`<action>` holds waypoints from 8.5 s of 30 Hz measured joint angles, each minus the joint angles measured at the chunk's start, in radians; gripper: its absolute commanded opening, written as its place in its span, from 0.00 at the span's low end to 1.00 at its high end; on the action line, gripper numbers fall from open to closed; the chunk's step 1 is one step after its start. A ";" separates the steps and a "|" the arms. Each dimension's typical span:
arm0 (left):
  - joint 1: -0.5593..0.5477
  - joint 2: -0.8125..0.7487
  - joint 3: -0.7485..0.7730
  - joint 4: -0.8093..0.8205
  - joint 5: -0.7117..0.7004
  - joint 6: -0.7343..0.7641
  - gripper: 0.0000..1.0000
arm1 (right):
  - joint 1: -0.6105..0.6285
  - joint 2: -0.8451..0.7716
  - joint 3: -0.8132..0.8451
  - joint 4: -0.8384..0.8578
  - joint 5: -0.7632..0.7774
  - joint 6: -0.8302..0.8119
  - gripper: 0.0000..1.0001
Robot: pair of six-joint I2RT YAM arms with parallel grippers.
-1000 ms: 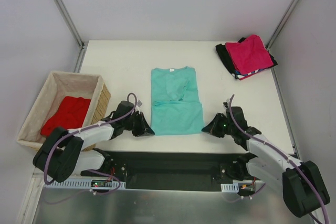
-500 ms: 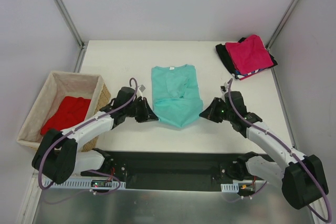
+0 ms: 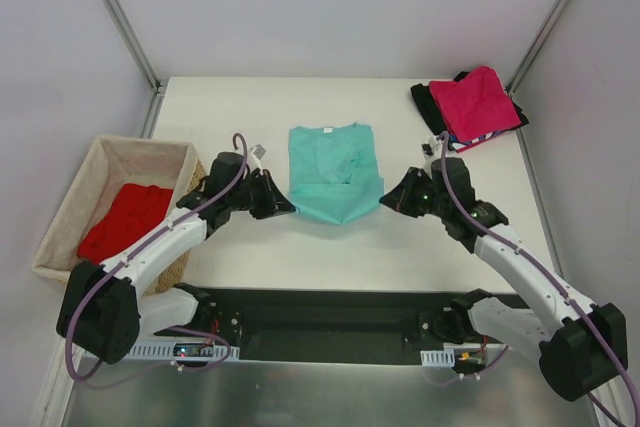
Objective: Fold and stack the t-shirts
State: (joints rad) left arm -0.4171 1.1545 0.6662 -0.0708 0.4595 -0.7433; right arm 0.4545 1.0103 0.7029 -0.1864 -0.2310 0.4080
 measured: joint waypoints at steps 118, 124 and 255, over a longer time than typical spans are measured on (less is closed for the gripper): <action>0.020 0.203 0.398 -0.136 -0.136 0.062 0.00 | 0.070 0.341 0.399 -0.156 0.291 -0.091 0.01; 0.026 0.204 0.422 -0.137 -0.127 0.073 0.00 | 0.059 0.349 0.440 -0.171 0.283 -0.107 0.01; 0.012 0.450 0.470 -0.122 -0.179 0.102 0.00 | 0.085 0.473 0.372 -0.180 0.443 -0.150 0.01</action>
State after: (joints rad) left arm -0.4053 1.6043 1.1362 -0.1932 0.2810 -0.6415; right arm 0.5400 1.4834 1.0752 -0.3660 0.2115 0.2581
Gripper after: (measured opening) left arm 0.009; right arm 0.009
